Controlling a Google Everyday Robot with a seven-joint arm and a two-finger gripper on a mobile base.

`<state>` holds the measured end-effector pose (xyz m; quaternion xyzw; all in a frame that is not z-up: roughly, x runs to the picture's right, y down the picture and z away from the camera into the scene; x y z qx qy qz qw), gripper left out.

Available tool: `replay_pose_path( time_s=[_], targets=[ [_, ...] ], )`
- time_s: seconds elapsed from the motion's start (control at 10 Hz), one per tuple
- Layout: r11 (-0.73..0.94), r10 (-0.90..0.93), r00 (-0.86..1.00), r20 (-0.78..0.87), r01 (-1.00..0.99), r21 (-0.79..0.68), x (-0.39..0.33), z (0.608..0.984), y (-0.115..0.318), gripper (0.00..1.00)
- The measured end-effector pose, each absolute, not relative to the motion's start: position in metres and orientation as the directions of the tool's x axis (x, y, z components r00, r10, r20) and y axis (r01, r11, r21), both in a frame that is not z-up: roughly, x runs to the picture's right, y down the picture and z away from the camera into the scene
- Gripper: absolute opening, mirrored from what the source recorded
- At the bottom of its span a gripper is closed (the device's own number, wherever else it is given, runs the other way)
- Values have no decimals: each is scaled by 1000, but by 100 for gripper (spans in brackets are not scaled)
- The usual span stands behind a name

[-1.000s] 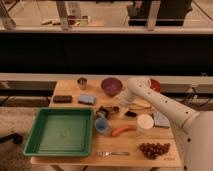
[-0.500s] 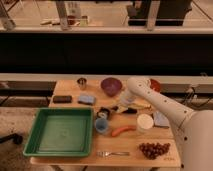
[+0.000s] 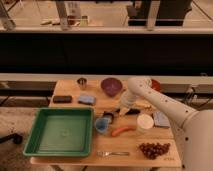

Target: Place brush in table surface

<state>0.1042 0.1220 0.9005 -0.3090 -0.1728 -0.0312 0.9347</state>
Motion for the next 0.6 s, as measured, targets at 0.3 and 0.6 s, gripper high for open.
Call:
replay_pose_path(
  time_s=[0.3, 0.6],
  targets=[
    [817, 82, 958, 273, 93, -569, 99, 886, 107, 0],
    [810, 117, 966, 230, 41, -585, 89, 887, 104, 0]
  ],
)
